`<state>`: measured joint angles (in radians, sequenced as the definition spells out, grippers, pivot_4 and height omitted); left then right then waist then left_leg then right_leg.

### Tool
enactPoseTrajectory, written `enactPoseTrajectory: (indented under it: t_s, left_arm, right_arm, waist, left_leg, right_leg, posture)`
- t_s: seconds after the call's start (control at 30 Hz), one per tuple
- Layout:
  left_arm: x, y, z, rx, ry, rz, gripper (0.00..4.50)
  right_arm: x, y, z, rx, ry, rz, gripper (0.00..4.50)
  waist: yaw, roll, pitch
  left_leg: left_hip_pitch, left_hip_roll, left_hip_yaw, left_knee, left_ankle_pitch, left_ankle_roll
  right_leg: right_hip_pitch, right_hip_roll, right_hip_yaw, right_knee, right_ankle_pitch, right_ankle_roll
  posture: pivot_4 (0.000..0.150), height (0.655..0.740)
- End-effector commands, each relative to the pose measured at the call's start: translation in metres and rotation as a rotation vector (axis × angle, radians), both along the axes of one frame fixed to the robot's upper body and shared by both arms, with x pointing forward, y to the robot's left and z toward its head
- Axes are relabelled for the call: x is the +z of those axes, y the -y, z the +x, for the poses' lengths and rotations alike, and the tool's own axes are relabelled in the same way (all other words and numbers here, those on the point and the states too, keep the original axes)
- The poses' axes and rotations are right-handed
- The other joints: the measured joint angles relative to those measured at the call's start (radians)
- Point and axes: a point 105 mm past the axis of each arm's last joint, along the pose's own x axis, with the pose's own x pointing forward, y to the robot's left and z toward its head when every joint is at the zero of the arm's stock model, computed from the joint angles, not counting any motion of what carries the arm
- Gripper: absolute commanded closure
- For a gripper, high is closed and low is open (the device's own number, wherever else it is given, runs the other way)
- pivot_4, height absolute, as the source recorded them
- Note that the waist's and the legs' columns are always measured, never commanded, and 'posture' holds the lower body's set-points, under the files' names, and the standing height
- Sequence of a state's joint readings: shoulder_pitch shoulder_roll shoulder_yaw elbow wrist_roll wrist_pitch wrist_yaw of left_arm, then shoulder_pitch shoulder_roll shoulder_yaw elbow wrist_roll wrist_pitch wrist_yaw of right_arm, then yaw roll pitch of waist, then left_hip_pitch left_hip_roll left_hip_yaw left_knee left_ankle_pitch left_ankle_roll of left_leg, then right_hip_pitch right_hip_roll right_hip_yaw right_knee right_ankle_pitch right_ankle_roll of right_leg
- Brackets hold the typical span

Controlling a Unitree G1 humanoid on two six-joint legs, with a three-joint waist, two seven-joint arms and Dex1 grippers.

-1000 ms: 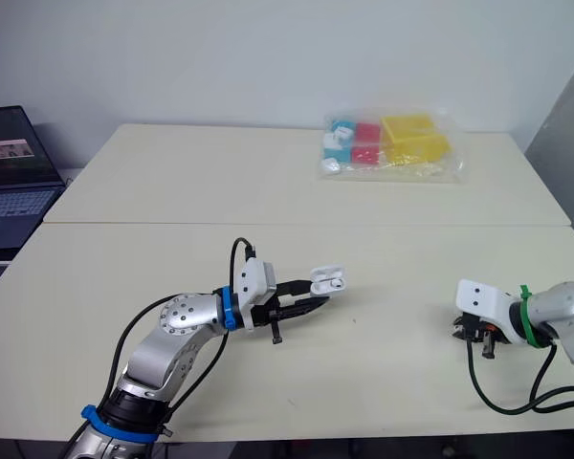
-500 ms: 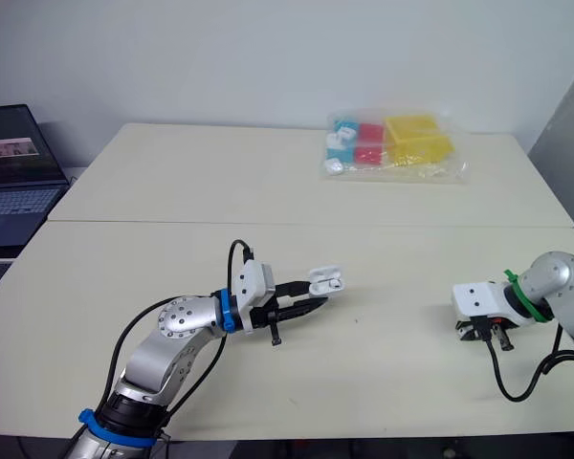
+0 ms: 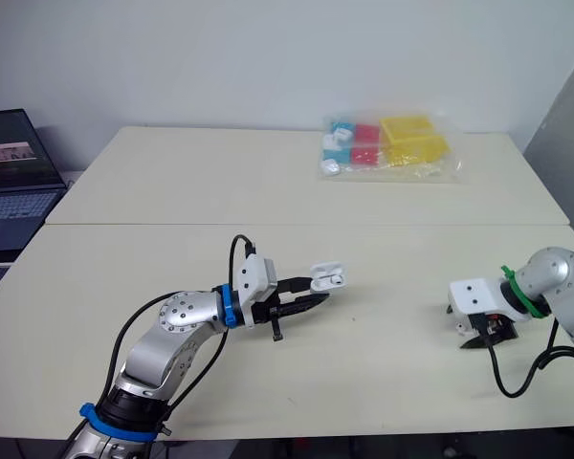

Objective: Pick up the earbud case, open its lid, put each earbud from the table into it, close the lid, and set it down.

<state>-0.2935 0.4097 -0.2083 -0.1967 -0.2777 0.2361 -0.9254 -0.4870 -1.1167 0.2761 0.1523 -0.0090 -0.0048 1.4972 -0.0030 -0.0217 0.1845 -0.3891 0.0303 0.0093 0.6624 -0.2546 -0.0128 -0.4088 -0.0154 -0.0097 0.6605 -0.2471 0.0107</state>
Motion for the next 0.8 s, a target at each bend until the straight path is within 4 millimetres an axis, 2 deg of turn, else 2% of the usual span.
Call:
enactPoseTrajectory:
  t_s: [0.03, 0.17, 0.4, 0.6, 0.8]
  left_arm:
    - [0.015, 0.005, -0.005, -0.021, 0.048, -0.033, 3.7]
    - [0.011, 0.008, -0.008, -0.028, 0.035, -0.038, 3.7]
    - [0.008, 0.017, -0.009, -0.037, 0.027, -0.054, 3.7]
    - [0.004, 0.025, -0.01, -0.041, 0.023, -0.072, 3.7]
    - [0.002, 0.029, -0.009, -0.042, 0.021, -0.08, 3.7]
  right_arm:
    - [0.039, -0.006, 0.0, -0.056, 0.073, 0.049, 0.83]
    - [0.038, -0.003, -0.015, -0.204, 0.009, 0.021, 0.83]
    - [0.023, -0.009, -0.015, -0.343, -0.001, -0.037, 0.83]
    - [0.004, 0.0, -0.012, -0.351, 0.008, -0.141, 0.83]
    - [0.0, 0.005, -0.004, -0.345, 0.006, -0.179, 0.83]
  waist:
    - [0.002, 0.001, 0.0]
    - [0.005, 0.0, 0.0]
    - [0.003, 0.001, 0.0]
    - [0.003, 0.001, 0.0]
    - [0.001, 0.001, 0.0]
  left_leg:
    - [0.0, 0.0, -0.001, 0.0, 0.0, 0.0]
    - [-0.001, 0.0, -0.002, 0.0, 0.0, 0.0]
    - [-0.002, -0.001, 0.0, 0.001, 0.0, 0.0]
    - [-0.003, -0.001, -0.001, 0.0, 0.0, 0.0]
    - [-0.003, -0.001, 0.0, 0.0, 0.0, 0.0]
  right_leg:
    - [0.0, 0.0, 0.0, 0.0, 0.0, 0.0]
    - [0.0, -0.003, -0.001, 0.0, 0.0, 0.0]
    - [-0.001, -0.004, -0.001, -0.001, 0.0, 0.001]
    - [-0.001, -0.003, -0.001, -0.001, 0.0, 0.001]
    - [-0.002, -0.003, -0.001, -0.001, 0.0, 0.001]
  posture:
    - [0.15, 0.74]
    - [0.15, 0.74]
    - [0.15, 0.74]
    - [0.15, 0.74]
    - [0.15, 0.74]
